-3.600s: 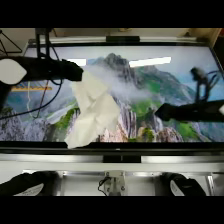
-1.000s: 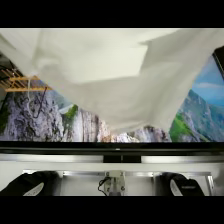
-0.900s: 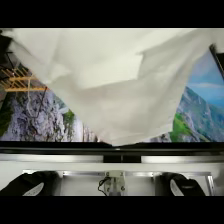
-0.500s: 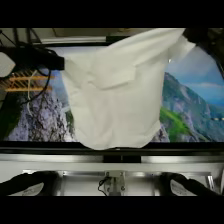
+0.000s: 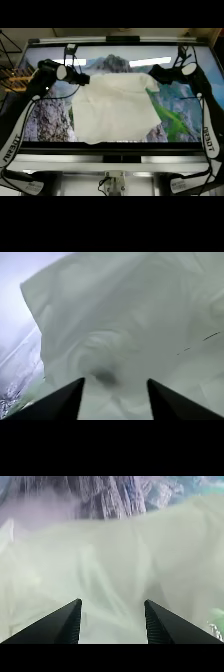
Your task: Fold the shirts.
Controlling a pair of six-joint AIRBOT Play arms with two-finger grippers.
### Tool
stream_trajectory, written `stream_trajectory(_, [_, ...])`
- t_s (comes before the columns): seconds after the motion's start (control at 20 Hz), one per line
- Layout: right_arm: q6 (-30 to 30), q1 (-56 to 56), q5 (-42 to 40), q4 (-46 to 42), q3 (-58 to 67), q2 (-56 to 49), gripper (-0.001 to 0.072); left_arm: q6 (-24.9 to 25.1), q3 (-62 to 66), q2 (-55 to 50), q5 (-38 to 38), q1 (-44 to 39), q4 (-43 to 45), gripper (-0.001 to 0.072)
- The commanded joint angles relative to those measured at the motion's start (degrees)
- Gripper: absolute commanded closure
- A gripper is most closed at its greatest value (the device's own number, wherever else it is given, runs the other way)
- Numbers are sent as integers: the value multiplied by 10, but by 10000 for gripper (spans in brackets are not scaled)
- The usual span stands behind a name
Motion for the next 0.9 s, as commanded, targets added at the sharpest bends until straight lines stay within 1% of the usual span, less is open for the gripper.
stream_trajectory(0.0, [-26, -13, 114, 3, 0, 0, 201, -27, 27, -14, -88, 13, 17, 46])
stream_trajectory(0.05, [-38, -24, 157, -20, 0, 16, 201, -2, 51, -12, -153, 26, 40, 45])
stream_trajectory(0.15, [-38, -46, 259, -124, 0, 44, 201, 84, 88, -5, -282, 72, 50, 46])
stream_trajectory(0.2, [-38, -58, 315, -177, -2, 52, 201, 103, 88, 2, -330, 98, 46, 48])
stream_trajectory(0.25, [-41, -72, 359, -206, -7, 57, 201, 113, 82, 8, -373, 129, 24, 48])
stream_trajectory(0.3, [-45, -89, 392, -211, -21, 62, 201, 114, 66, 15, -399, 158, -18, 49])
stream_trajectory(0.35, [-45, -104, 401, -201, -47, 71, 201, 114, 35, 28, -409, 186, -78, 52])
stream_trajectory(0.4, [-47, -117, 397, -187, -79, 82, 197, 114, -7, 42, -405, 208, -133, 54])
stream_trajectory(0.45, [-50, -128, 384, -172, -118, 94, 78, 114, -57, 59, -392, 222, -174, 58])
stream_trajectory(0.5, [-60, -134, 373, -158, -153, 102, 43, 122, -115, 77, -373, 228, -199, 90])
stream_trajectory(0.65, [-84, -132, 343, -148, -233, 106, 43, 133, -274, 120, -304, 219, -207, 89])
stream_trajectory(0.75, [-83, -128, 311, -130, -263, 106, 43, 143, -352, 126, -257, 208, -248, 88])
stream_trajectory(0.85, [-94, -121, 295, -114, -269, 106, 43, 158, -402, 125, -212, 196, -296, 89])
